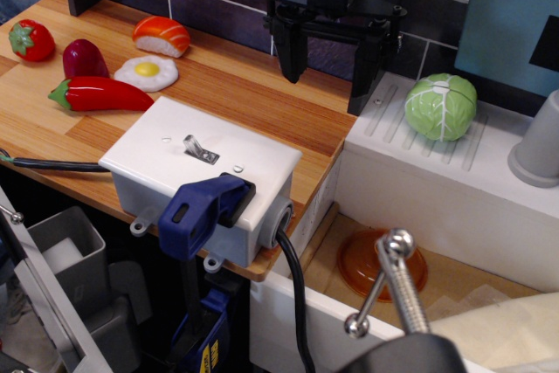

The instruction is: Move light switch to the right

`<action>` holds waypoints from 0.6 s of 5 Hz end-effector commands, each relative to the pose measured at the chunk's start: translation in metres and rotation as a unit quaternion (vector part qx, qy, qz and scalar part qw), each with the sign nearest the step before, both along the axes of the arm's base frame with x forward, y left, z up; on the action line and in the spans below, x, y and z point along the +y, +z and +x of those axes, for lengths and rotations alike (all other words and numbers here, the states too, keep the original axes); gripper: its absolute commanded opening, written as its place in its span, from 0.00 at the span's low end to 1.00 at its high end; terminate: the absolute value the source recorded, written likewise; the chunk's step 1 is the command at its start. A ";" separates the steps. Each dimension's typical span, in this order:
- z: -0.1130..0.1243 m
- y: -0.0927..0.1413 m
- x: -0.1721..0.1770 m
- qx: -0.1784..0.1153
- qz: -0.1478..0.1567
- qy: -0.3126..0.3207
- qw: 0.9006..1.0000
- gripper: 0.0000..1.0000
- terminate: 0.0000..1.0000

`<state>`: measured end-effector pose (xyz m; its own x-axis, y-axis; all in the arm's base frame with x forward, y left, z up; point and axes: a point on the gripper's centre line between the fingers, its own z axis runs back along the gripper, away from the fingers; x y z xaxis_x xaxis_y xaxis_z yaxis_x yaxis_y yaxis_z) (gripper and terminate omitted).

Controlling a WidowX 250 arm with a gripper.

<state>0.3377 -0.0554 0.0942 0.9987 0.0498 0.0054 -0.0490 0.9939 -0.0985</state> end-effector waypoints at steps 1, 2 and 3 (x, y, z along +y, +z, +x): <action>0.000 0.000 0.000 0.000 0.000 0.000 1.000 1.00 0.00; -0.022 0.010 0.017 -0.003 -0.017 -0.024 1.000 1.00 0.00; -0.047 0.018 0.040 -0.004 -0.030 -0.041 0.999 1.00 0.00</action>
